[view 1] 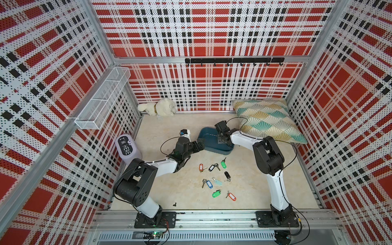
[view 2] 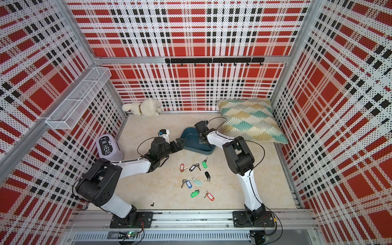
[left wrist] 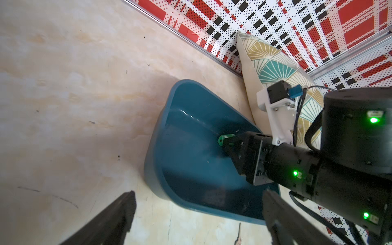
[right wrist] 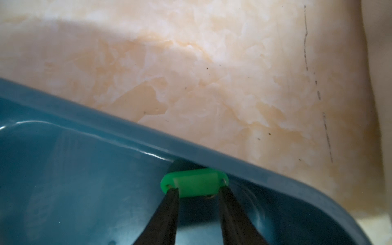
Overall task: Take the keys out of the storage box
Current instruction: Pick up the key from the storage box.
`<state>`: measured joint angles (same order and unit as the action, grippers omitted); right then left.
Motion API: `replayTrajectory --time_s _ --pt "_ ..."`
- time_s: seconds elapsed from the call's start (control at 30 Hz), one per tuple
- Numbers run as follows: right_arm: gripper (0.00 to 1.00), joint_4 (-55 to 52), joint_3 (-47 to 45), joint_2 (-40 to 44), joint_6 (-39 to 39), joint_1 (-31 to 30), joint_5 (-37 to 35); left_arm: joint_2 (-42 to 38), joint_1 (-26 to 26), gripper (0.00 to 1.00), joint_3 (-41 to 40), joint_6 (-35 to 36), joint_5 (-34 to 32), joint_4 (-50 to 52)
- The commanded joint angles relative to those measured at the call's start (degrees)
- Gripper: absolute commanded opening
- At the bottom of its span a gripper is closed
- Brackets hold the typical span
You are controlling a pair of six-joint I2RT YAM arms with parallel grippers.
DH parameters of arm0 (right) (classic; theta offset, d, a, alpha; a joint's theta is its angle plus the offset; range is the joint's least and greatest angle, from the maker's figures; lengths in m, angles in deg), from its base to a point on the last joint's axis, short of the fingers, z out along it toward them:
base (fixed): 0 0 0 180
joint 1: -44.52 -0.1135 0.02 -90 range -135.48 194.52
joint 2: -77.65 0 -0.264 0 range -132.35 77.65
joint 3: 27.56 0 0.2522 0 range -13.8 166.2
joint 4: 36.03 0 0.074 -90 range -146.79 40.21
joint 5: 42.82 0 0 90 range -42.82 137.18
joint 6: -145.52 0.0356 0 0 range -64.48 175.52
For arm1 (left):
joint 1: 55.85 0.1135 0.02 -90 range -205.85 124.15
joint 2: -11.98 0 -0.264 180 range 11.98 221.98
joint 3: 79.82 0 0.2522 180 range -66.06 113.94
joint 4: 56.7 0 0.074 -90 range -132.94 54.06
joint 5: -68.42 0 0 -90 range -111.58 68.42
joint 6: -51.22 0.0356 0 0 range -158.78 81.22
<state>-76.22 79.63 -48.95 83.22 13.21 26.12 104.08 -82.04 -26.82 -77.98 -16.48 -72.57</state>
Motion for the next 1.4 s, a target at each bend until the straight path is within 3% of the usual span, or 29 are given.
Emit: replayTrajectory --time_s 0.0,0.1,0.27,0.8,1.0,1.13,1.37 --pt "0.4 -1.6 1.82 1.72 0.52 0.58 -1.91 -0.51 -0.35 0.99 -0.22 0.26 -0.62 -1.22" --pt "0.47 -2.25 2.25 1.93 0.82 0.72 -2.62 -0.62 -0.25 0.99 -0.3 0.36 -0.71 -1.22" --pt "0.49 -2.71 3.66 1.81 -0.01 0.89 -2.25 0.37 0.02 0.99 0.13 0.42 -0.03 -1.22" --pt "0.45 -2.65 4.79 -2.83 0.69 2.21 0.02 1.16 1.04 0.99 0.22 1.23 1.03 -1.22" --pt "0.35 -2.4 6.12 -4.56 0.42 2.48 1.86 1.16 1.98 0.99 -0.04 1.41 1.36 -1.23" --pt "0.18 -2.86 7.28 -5.23 0.25 2.48 2.53 0.98 2.55 0.99 -0.31 1.45 1.55 -1.22" --pt "0.0 -2.72 7.22 -1.77 -0.83 2.43 3.23 0.47 3.17 0.99 -0.66 1.41 1.75 -1.22"
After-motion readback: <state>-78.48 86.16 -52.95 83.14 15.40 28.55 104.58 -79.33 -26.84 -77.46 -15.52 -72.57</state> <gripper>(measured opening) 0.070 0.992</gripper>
